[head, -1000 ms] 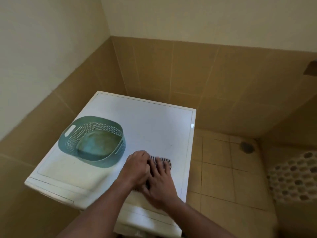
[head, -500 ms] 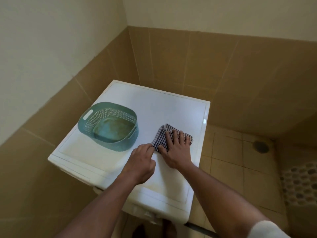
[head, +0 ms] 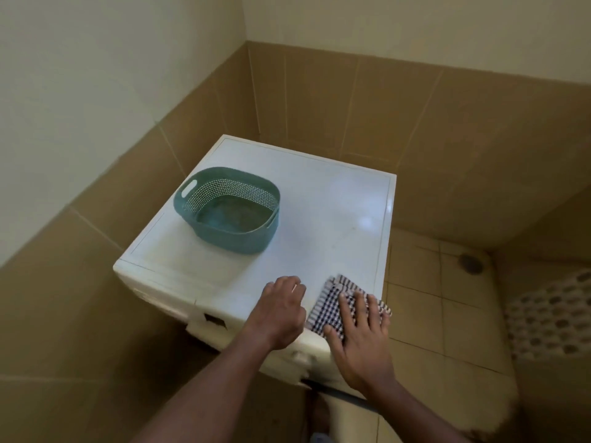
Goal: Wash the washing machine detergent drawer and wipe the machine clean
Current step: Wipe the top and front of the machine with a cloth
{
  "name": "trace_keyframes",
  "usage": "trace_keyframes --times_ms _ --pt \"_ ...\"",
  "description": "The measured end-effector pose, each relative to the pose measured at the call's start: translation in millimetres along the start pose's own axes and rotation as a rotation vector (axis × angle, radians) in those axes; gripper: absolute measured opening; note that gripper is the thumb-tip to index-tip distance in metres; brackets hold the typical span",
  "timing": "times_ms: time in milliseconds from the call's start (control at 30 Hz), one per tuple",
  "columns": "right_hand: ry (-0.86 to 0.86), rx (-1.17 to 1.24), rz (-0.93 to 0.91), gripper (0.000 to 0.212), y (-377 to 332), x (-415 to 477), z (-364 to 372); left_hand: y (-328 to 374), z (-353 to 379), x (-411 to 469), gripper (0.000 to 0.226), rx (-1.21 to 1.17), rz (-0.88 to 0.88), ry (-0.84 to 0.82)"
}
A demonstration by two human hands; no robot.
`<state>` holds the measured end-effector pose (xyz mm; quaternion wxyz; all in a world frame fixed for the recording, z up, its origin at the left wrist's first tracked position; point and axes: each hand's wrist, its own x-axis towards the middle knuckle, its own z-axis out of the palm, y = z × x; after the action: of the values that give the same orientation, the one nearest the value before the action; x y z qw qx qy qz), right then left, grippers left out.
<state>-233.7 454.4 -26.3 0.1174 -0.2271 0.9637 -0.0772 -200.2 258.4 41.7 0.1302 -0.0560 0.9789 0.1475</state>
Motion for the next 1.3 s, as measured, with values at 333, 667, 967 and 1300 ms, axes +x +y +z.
trace_keyframes --times_ms 333,667,967,1300 --pt "0.014 0.002 -0.030 0.074 -161.4 1.3 22.3 -85.0 5.9 -117.5 0.050 -0.060 -0.102 0.097" --pt "-0.014 -0.251 -0.510 0.070 -267.2 62.3 37.1 -188.1 5.3 -159.3 0.055 -0.228 -0.282 0.205" --pt "0.110 -0.381 -0.896 0.067 -415.4 149.1 64.7 -272.6 30.9 -151.8 0.057 -0.464 -0.601 0.278" --pt "0.209 -1.345 -1.275 0.064 -390.0 123.0 118.9 -298.4 56.6 -164.3 0.056 -0.570 -0.654 0.282"
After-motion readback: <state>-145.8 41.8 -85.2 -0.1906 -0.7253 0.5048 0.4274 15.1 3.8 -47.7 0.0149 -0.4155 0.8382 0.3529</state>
